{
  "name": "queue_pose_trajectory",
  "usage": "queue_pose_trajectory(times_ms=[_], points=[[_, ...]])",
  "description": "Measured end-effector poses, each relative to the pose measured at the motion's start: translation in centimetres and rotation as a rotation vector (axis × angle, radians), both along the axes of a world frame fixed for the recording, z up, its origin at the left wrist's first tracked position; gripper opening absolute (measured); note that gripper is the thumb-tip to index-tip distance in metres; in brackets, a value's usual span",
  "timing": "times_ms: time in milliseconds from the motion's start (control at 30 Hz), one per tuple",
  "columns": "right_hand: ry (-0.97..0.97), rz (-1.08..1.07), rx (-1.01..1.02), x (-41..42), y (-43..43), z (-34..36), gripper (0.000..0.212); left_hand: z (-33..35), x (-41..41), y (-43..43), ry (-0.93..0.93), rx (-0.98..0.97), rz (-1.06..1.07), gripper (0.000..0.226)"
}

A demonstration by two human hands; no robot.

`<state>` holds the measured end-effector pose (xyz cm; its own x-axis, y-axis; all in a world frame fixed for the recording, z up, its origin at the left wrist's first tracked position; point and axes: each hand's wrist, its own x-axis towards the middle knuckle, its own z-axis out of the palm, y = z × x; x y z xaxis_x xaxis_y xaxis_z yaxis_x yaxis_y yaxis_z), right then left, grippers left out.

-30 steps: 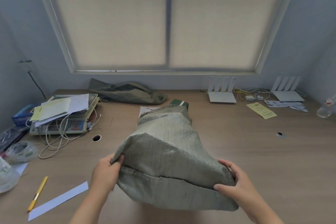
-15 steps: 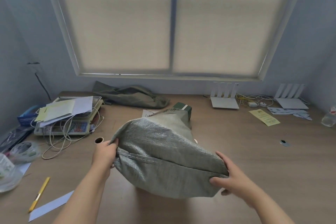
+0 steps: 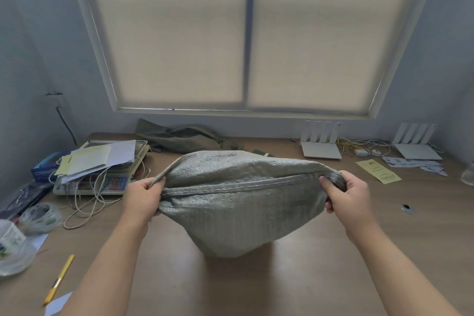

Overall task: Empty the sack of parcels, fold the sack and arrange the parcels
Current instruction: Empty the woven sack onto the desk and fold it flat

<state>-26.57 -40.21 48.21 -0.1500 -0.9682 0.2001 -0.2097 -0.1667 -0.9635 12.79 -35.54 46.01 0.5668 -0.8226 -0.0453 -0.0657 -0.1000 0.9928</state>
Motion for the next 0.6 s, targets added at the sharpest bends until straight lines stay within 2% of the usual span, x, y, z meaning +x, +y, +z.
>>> queue_pose_trajectory(times_ms=[33,133,200,267,333,433,500,600], points=[[-0.007,-0.002,0.026,0.1,-0.2,-0.3,0.01,0.3,-0.4,0.5,0.046,0.004,-0.058,0.005],[-0.004,0.015,0.116,0.2,-0.4,-1.6,0.002,-0.1,-0.3,1.3,0.067,-0.01,-0.244,0.05],[-0.005,-0.007,0.114,0.0,-0.5,-2.0,0.022,-0.3,0.0,1.7,-0.013,-0.075,-0.264,0.06],[0.014,0.003,0.083,-0.4,-0.5,-2.1,0.044,-0.6,0.4,1.7,-0.107,-0.112,-0.197,0.052],[0.072,0.056,0.044,-0.5,-0.3,-2.1,0.05,-1.0,0.6,1.8,-0.219,-0.102,-0.168,0.044],[0.162,0.087,-0.01,-0.6,-0.3,-2.1,0.038,-1.6,1.5,1.4,-0.399,-0.045,-0.104,0.036],[0.217,0.065,-0.023,-0.9,-0.7,-1.2,0.032,-1.0,2.0,1.1,-0.452,-0.013,-0.089,0.036],[0.249,0.029,-0.073,-1.4,-2.0,1.9,0.023,2.0,2.5,0.4,-0.579,-0.08,-0.041,0.025]])
